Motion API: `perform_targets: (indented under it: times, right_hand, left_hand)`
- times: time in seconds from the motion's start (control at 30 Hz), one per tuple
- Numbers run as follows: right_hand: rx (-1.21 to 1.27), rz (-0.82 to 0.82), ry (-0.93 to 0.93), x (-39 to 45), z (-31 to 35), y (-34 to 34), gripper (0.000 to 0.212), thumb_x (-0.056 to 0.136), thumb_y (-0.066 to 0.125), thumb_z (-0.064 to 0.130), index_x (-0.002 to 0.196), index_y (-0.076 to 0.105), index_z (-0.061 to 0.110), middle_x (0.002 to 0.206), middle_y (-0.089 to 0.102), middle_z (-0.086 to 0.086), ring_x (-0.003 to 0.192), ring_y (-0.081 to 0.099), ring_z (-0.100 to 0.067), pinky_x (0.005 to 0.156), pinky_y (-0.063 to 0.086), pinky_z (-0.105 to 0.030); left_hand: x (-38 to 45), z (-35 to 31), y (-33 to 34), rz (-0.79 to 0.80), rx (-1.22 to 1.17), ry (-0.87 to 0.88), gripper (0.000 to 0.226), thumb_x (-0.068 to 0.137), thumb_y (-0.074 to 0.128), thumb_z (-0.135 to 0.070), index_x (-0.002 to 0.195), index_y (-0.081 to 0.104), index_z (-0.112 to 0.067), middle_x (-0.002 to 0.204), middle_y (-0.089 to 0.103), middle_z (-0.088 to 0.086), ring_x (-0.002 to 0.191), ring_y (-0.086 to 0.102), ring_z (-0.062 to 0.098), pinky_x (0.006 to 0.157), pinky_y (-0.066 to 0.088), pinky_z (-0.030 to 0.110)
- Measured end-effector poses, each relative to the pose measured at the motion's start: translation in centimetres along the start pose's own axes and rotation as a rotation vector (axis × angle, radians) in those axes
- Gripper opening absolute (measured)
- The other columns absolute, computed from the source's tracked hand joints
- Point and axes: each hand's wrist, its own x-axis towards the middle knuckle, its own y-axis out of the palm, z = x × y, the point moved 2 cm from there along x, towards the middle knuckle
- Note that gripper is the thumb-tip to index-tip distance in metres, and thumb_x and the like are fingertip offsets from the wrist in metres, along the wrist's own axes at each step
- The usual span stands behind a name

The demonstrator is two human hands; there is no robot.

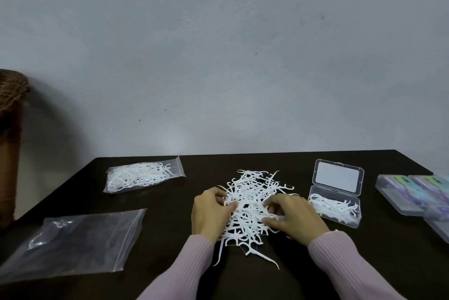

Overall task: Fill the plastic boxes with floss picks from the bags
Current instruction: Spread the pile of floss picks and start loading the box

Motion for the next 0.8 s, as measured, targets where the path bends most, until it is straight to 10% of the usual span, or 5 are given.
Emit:
perform_targets:
  times: [0.17, 0.8]
  right_hand:
    - [0.104, 0.017, 0.042, 0.2, -0.5, 0.1, 0.022, 0.08, 0.068, 0.034, 0.099, 0.064, 0.026, 0.086, 0.061, 0.014, 0.077, 0.055, 0.001, 0.07, 0.046, -0.014]
    - [0.199, 0.027, 0.39, 2.2, 2.2, 1.3, 0.03, 0.074, 0.074, 0.035, 0.091, 0.058, 0.017, 0.088, 0.061, 0.002, 0.079, 0.057, -0.012, 0.07, 0.049, -0.024]
  left_hand:
    - [0.5, 0.5, -0.2, 0.021, -0.233, -0.074, 0.02, 0.073, 0.079, -0.011, 0.091, 0.069, -0.013, 0.085, 0.069, 0.003, 0.076, 0.066, 0.009, 0.05, 0.044, 0.006]
    - [0.6, -0.3, 0.7, 0.096, -0.109, -0.037, 0.043, 0.069, 0.082, -0.037, 0.102, 0.066, -0.016, 0.099, 0.065, -0.004, 0.089, 0.061, 0.008, 0.08, 0.052, 0.026]
